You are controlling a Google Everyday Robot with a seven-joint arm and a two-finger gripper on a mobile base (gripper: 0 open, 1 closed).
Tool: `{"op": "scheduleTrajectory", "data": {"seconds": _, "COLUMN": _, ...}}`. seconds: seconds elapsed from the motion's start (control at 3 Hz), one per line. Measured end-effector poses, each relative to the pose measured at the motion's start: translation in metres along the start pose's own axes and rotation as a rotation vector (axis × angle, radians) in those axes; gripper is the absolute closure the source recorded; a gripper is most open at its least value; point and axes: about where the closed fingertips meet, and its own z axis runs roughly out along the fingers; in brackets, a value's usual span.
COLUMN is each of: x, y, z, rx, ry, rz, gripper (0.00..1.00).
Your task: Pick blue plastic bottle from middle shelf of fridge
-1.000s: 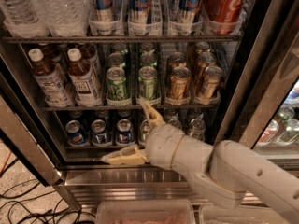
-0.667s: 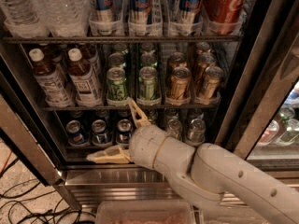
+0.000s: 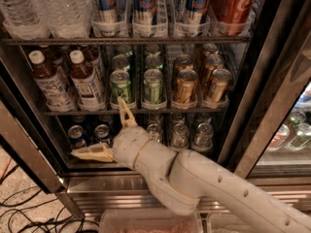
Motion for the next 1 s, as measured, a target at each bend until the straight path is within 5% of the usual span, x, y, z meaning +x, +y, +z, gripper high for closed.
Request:
{"op": "scheduleTrajectory", "data": {"seconds": 0.67, "x": 0.016, "y": 0.005, "z": 0.027, "rx": 0.135, "ry": 0.006, "rz": 0.091, "gripper": 0.0}}
{"op": "scheduleTrajectory", "data": {"seconds": 1.0, "x": 0.026, "y": -0.006, "z": 0.025, "rx": 0.178, "ry": 0.034, "rz": 0.085, "gripper": 0.0}}
